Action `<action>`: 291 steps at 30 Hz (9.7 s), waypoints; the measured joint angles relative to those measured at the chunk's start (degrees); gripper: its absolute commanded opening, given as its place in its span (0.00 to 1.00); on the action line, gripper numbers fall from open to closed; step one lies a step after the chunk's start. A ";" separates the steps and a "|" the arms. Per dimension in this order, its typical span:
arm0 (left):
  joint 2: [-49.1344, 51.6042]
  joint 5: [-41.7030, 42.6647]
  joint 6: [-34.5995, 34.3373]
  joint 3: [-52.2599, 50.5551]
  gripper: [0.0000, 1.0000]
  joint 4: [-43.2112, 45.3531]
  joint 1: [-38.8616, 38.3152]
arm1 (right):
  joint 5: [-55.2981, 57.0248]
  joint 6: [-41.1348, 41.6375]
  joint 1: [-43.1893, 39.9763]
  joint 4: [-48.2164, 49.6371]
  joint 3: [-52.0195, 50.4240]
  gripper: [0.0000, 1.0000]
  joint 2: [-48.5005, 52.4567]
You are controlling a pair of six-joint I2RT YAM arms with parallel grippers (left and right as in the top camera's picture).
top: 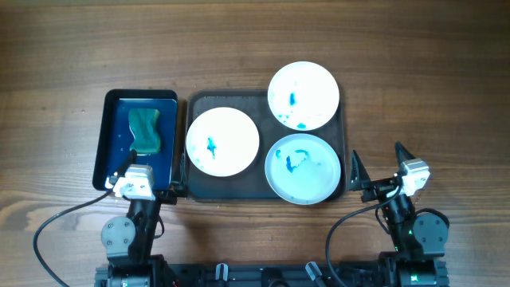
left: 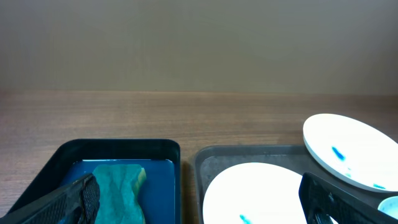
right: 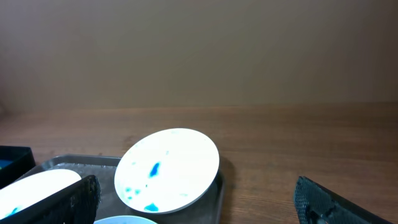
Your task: Clean dirty plates on tray and stack at the side
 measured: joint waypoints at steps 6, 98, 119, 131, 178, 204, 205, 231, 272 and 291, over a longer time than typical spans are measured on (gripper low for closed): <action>0.00 0.00 0.00 0.00 1.00 0.00 0.00 | 0.00 0.00 0.00 0.00 0.00 1.00 0.00; 89.15 -6.86 -11.82 71.65 0.98 -50.73 7.15 | 0.02 19.82 33.35 -27.78 75.19 0.10 115.75; 107.89 -10.03 -6.19 71.65 0.48 -38.32 7.15 | -1.03 21.66 33.35 -27.76 75.19 0.11 116.19; 110.81 -8.96 -5.33 72.35 0.22 -39.41 6.97 | -1.03 21.66 33.35 -27.58 75.19 0.11 116.19; 103.12 -0.26 -5.20 82.62 0.04 -60.22 6.67 | -2.71 21.49 32.89 -26.05 75.19 0.04 116.45; 113.33 -1.70 -19.71 75.43 0.04 -46.25 -17.55 | -10.93 23.32 28.83 -30.18 75.34 0.04 117.11; 113.42 0.24 -17.11 75.43 0.04 -46.29 -17.27 | -11.54 23.10 28.57 -30.23 75.34 0.04 117.20; 113.74 -2.67 -10.69 75.95 0.04 -50.49 -18.73 | -12.79 21.40 28.06 -29.62 75.56 0.04 117.79; 114.79 7.15 -11.87 74.49 0.04 -36.02 -22.49 | -11.65 21.46 27.21 -28.17 75.58 0.04 117.79; 114.01 -27.56 -32.52 75.82 0.04 -45.48 -24.68 | -12.61 22.25 28.41 -28.00 75.67 0.04 117.79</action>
